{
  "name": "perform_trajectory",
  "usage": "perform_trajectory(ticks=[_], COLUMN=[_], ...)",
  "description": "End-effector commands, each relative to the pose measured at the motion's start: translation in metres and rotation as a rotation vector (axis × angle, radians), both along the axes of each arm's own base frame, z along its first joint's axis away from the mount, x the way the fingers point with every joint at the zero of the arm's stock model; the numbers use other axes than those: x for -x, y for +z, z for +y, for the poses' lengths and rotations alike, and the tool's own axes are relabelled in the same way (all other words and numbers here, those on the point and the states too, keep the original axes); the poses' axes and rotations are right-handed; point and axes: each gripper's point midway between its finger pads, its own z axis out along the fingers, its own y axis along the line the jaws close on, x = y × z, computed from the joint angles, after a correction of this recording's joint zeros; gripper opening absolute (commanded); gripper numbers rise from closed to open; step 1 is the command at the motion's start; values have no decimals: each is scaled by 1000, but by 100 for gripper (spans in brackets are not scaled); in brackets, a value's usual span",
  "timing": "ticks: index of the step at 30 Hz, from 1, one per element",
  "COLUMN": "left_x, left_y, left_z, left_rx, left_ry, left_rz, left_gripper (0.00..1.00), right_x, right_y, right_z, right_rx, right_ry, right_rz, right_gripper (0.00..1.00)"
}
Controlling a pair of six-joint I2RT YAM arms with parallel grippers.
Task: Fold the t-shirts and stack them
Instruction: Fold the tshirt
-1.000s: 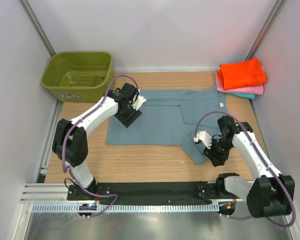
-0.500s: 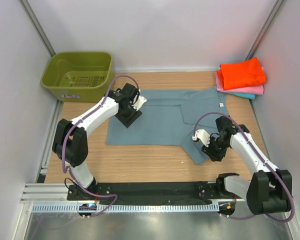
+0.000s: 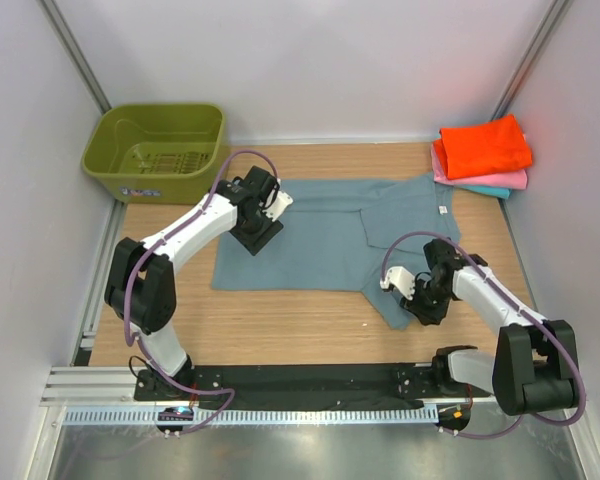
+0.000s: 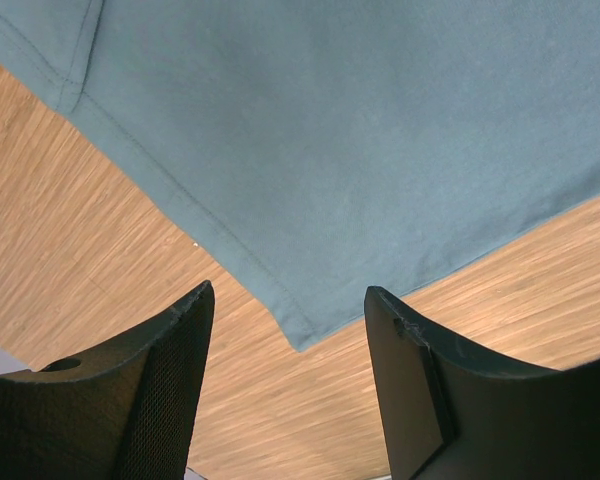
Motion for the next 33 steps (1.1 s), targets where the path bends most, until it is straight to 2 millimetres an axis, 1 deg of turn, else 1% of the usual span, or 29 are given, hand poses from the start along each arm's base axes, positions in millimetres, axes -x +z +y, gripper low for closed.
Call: perform_trajectory(ticks=[1,3,4,7,9,13,14,16,17,19,20,22,23,24,25,26,27,28,30,31,32,33], left_x=[-7,-6,-6,-6,-7,-7,-7,-8,-8,-7,-8,-8,-9,-9,-9,-10,-11,-11,-12,-13,-12,-13], left_y=[8,7,6,6,6,5,4,4,4,2,2,1,1,0,0,1,1,2,2,3,2,2], left_z=[-4,-4,-4,-4,-6,-8,-9,-10,-11,-11,-12,-12,-13,-13,-13,-14,-14,-14,-14,-14,-15,-15], left_rx=[14,16,14,17,23,31,34,40,42,44,46,46,47,47,47,48,50,50,48,47,49,50], left_ry=[7,12,12,13,14,19,18,22,24,21,24,25,27,28,28,28,29,28,28,27,28,28], left_rz=[-41,-37,-34,-35,-35,-29,-28,-25,-24,-19,-20,-18,-20,-17,-17,-19,-21,-22,-21,-24,-21,-22], left_gripper=[63,63,63,63,63,63,63,63,63,63,63,63,62,63,63,63,63,62,63,62,63,62], right_x=[-12,-18,-21,-30,-36,-45,-50,-52,-58,-66,-74,-84,-92,-97,-103,-112,-118,-127,-140,-148,-156,-161], right_y=[-4,-5,-4,1,7,21,27,33,40,47,54,58,65,66,63,67,67,62,62,57,60,61], right_z=[-2,-3,-3,-2,-2,-3,-3,-2,-1,-2,0,2,4,5,7,11,13,16,19,20,22,22], right_rx=[25,32,31,31,33,36,33,30,26,28,22,12,2,-2,-13,-31,-40,-51,-65,-67,-78,-79], right_ry=[25,15,10,-14,-34,-48,-52,-56,-62,-67,-69,-86,-91,-100,-115,-120,-129,-153,-170,-181,-205,-231], right_rz=[-63,-96,-115,-154,-177,-226,-247,-255,-279,-304,-329,-346,-365,-369,-359,-374,-374,-366,-368,-361,-368,-376], right_gripper=[29,23,16,3,1,1,2,2,1,2,1,1,1,2,1,2,1,1,2,2,6,23])
